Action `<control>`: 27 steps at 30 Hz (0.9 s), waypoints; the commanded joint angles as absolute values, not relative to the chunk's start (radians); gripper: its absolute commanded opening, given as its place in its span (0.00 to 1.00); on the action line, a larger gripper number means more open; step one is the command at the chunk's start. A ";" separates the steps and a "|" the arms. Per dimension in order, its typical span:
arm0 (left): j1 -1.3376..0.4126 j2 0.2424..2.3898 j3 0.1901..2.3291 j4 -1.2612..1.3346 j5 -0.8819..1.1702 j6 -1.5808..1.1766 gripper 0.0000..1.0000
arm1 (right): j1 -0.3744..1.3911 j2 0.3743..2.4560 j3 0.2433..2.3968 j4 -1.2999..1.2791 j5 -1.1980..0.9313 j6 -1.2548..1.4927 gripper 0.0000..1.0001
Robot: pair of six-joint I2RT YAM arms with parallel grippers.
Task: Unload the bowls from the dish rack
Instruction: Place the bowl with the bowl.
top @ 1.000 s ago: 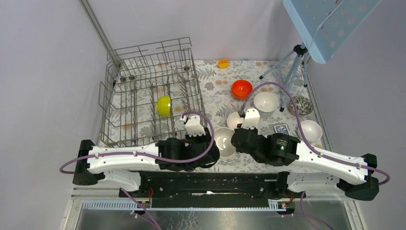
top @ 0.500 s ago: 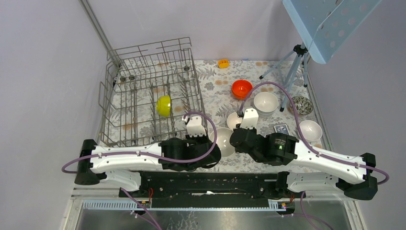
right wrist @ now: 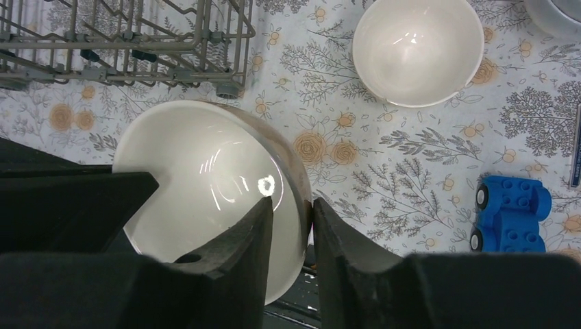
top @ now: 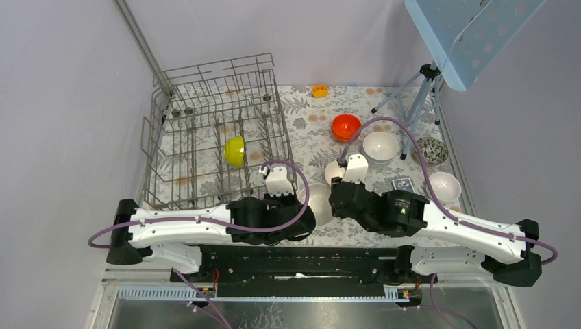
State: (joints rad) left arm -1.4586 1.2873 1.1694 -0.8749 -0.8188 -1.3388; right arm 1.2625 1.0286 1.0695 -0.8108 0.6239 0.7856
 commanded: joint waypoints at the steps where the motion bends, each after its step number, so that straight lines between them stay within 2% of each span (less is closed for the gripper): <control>1: -1.460 1.250 1.194 -0.819 -0.822 -1.374 0.00 | 1.267 1.009 1.115 -0.756 0.628 0.782 0.38; 5: -1.460 1.253 1.203 -0.819 -0.820 -1.377 0.00 | 1.267 1.012 1.115 -0.766 0.624 0.777 0.41; 11: -1.460 1.255 1.207 -0.818 -0.811 -1.378 0.00 | 1.267 1.034 1.113 -0.782 0.631 0.770 0.38; 15: -1.460 1.250 1.207 -0.800 -0.797 -1.370 0.00 | 1.267 1.054 1.115 -0.800 0.650 0.767 0.29; 22: -1.460 1.229 1.184 -0.765 -0.778 -1.366 0.00 | 1.267 1.071 1.111 -0.815 0.671 0.761 0.00; 27: -1.460 1.203 1.157 -0.725 -0.765 -1.353 0.00 | 1.267 1.061 1.101 -0.821 0.707 0.785 0.00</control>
State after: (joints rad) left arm -1.4544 1.2736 1.1568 -0.8787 -0.7822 -1.3373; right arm 1.2633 1.0637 1.0763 -0.8410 0.6289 0.7502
